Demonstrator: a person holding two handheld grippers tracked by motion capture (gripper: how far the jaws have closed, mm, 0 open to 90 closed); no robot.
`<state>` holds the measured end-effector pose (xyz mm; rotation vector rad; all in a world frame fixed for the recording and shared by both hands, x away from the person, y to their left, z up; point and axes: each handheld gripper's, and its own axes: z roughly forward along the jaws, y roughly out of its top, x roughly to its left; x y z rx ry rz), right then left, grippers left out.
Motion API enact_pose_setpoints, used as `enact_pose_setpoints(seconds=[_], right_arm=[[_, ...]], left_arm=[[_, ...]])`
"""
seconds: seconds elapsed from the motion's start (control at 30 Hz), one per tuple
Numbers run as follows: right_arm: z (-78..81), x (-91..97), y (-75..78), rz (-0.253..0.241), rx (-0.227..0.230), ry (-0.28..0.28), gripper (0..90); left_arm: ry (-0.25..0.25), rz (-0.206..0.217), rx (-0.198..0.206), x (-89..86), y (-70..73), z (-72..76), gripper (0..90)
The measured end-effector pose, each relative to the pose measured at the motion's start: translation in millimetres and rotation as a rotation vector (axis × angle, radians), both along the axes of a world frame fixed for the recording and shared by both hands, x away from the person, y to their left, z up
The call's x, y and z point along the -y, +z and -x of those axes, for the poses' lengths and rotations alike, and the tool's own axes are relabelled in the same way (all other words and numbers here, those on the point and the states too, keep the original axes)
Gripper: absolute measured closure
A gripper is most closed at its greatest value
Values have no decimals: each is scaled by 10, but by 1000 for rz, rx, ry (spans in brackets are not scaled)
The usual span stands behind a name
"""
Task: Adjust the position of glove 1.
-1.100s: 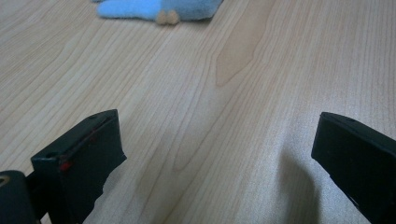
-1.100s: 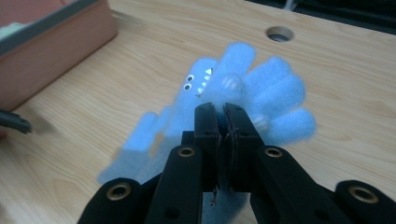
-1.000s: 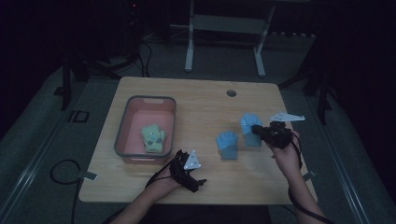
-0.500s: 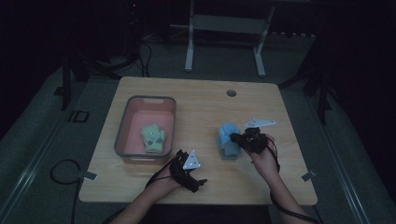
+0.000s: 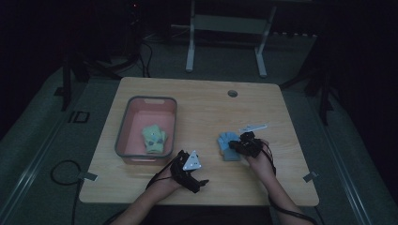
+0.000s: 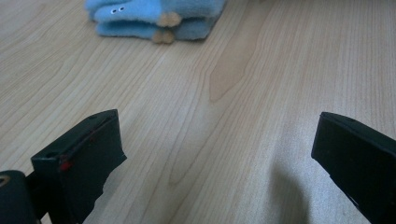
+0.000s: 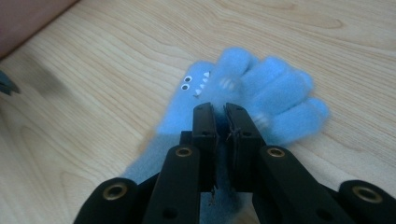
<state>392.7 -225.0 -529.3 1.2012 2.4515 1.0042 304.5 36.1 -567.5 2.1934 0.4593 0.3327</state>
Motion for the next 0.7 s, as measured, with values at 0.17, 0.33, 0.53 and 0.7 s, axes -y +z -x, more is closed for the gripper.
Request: enact_pose_setpoints(seconds=[0.17, 0.33, 0.53, 0.7], right_arm=[[-23, -32, -69, 25, -14, 1, 804], [-6, -13, 14, 4, -3, 6, 687], [23, 39, 167, -15, 31, 33, 465], [14, 143, 204, -47, 1, 38, 196]], left_arm=[[-4, -5, 0, 15, 11, 14, 23], [6, -12, 11, 47, 26, 34, 24], [12, 17, -9, 84, 68, 40, 39], [19, 7, -41, 107, 93, 37, 45]])
